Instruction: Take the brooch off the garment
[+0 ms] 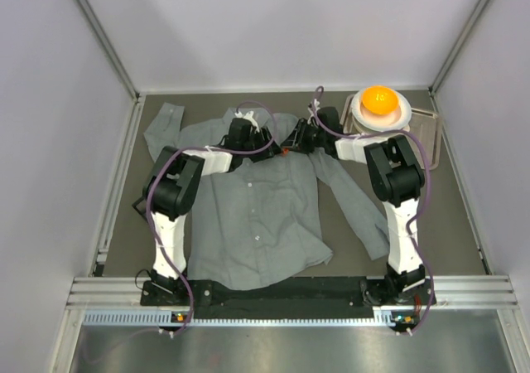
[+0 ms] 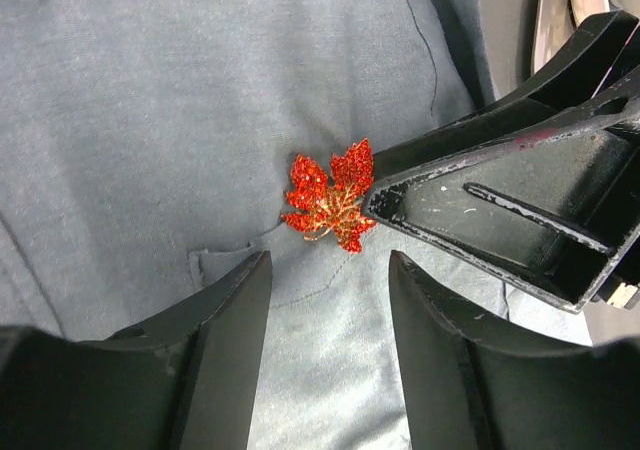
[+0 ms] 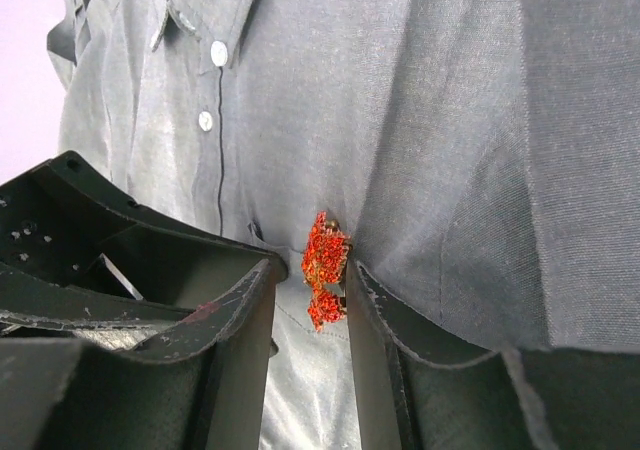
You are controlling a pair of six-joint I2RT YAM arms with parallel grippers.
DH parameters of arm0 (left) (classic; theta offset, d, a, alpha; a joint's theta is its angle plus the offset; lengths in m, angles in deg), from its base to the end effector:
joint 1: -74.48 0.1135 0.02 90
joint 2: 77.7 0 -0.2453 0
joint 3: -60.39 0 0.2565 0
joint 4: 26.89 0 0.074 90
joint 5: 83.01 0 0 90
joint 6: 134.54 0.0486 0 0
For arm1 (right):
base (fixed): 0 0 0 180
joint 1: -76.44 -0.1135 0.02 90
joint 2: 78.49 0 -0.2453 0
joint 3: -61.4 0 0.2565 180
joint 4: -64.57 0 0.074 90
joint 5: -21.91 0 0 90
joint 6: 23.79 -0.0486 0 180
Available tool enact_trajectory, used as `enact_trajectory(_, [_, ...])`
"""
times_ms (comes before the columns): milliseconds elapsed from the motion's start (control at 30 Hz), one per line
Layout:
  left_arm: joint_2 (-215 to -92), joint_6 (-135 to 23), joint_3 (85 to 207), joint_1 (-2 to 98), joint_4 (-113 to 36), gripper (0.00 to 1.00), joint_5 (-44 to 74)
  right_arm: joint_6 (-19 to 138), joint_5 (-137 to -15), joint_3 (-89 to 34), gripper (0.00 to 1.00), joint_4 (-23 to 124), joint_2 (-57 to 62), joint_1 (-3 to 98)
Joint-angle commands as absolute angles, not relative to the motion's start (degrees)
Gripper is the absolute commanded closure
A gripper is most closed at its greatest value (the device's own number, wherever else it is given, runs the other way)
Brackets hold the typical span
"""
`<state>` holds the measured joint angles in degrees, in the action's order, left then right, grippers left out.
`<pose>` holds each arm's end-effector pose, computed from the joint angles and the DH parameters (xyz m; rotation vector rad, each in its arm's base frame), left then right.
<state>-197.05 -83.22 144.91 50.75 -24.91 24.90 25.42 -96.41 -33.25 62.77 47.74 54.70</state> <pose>0.4076 -0.1955 0.1156 -0.1019 2.2713 -0.9445 0.4383 0.1996 0.1128 0.0719 2.3073 1.1328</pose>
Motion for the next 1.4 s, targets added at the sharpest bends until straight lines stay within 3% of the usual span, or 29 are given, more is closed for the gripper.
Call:
enact_trajectory(0, [-192.6,-83.8,142.9,50.7,-25.7,0.44,23.7,25.0,-98.8,-32.4,0.65,66.3,44.6,54.4])
enact_trajectory(167, [-192.7,-88.8,143.3,51.2,-27.7,0.43,25.4,24.3,-99.9,-31.8,0.65,68.7,44.2,54.3])
enact_trajectory(433, [-193.0,-93.7,143.6,52.2,-29.3,0.58,27.8,23.3,-101.1,-32.5,0.65,69.9,45.3,54.3])
enact_trajectory(633, [-193.4,-97.2,142.7,53.0,-27.2,0.58,29.8,23.2,-101.8,-32.4,0.65,70.6,45.4,54.4])
enact_trajectory(1067, [-198.1,-122.0,145.4,55.1,-27.2,0.44,34.9,26.6,-101.1,-32.6,0.66,68.4,45.0,54.4])
enact_trajectory(1367, [-199.5,-130.1,146.2,55.1,-23.6,0.34,33.8,27.1,-102.2,-32.7,0.69,68.8,45.2,53.9])
